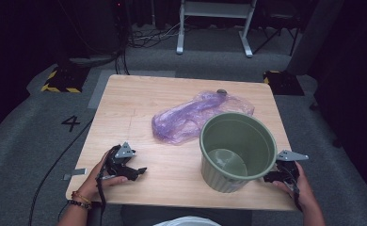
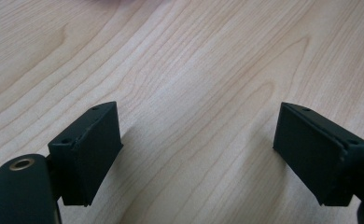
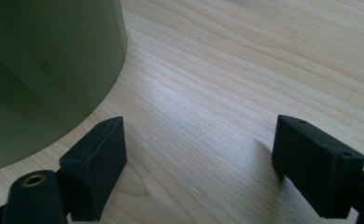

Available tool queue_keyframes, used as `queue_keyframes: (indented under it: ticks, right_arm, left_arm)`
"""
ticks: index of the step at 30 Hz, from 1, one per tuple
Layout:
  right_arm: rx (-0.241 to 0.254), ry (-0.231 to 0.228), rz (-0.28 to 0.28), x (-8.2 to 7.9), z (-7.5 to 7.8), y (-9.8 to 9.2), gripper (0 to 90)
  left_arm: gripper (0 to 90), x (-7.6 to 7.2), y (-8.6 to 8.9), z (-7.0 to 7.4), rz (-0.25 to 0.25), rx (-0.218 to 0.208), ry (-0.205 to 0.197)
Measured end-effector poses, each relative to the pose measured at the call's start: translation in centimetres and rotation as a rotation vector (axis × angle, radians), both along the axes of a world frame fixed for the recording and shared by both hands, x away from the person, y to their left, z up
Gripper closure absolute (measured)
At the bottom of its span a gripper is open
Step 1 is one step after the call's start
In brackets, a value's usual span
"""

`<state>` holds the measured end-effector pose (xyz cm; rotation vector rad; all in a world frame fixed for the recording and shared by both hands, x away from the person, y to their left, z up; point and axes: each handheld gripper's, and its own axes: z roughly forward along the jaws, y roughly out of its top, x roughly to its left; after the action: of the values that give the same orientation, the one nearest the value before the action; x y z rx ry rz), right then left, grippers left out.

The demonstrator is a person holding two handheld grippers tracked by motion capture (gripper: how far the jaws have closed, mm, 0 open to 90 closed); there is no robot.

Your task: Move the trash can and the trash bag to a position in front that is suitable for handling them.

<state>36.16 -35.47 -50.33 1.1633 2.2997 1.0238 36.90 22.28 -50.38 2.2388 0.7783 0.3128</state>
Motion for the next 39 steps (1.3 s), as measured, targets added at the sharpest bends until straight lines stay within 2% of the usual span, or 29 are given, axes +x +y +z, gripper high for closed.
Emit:
queue_keyframes:
  ticks: [3, 6, 15, 18, 19, 21, 25, 28, 32, 35, 37, 39]
  right_arm:
    - [0.001, 0.000, 0.002, 0.0, 0.0, 0.0, 17.5]
    - [0.001, 0.000, 0.002, 0.0, 0.0, 0.0, 17.4]
    - [0.001, 0.003, 0.006, 0.1, 0.0, 0.0, 17.1]
    - [0.001, 0.003, 0.007, 0.1, 0.0, 0.0, 17.0]
    - [0.001, 0.003, 0.008, 0.1, 0.0, 0.0, 16.9]
    - [0.000, 0.003, 0.008, 0.1, 0.0, 0.0, 16.8]
    - [0.000, 0.002, 0.010, 0.2, 0.0, 0.0, 16.8]
    - [0.000, 0.001, 0.013, 0.2, 0.0, 0.0, 16.8]
    - [0.000, 0.001, 0.016, 0.3, 0.0, 0.0, 16.8]
    - [0.000, 0.001, 0.016, 0.3, 0.0, 0.0, 16.8]
    - [0.000, 0.001, 0.017, 0.3, 0.0, 0.0, 16.8]
    - [0.000, 0.001, 0.018, 0.3, 0.0, 0.0, 16.8]
  left_arm:
    - [14.7, 0.1, -0.1, 0.0, 0.002, 0.001, -0.002]
    - [14.4, 0.0, -0.4, 0.0, 0.030, 0.004, -0.003]
    - [14.2, 0.1, -0.6, 0.0, 0.034, 0.006, -0.001]
    - [16.1, 0.3, -1.0, 0.3, 0.032, 0.021, 0.009]
    - [17.4, 0.4, -1.1, 0.5, 0.030, 0.020, 0.004]
    - [16.2, 0.5, -1.3, 1.1, 0.030, -0.024, -0.028]
    - [16.9, 1.1, -2.0, 2.1, 0.023, -0.062, -0.065]
    - [18.2, 1.7, -2.9, 2.5, 0.012, -0.039, -0.095]
    - [22.6, 2.3, -3.6, 2.9, -0.009, -0.038, -0.123]
    - [24.1, 2.7, -4.2, 3.1, -0.028, -0.021, -0.114]
    - [24.1, 3.0, -4.4, 3.4, -0.028, -0.040, -0.119]
    - [23.5, 3.4, -4.6, 3.7, -0.012, -0.054, -0.143]
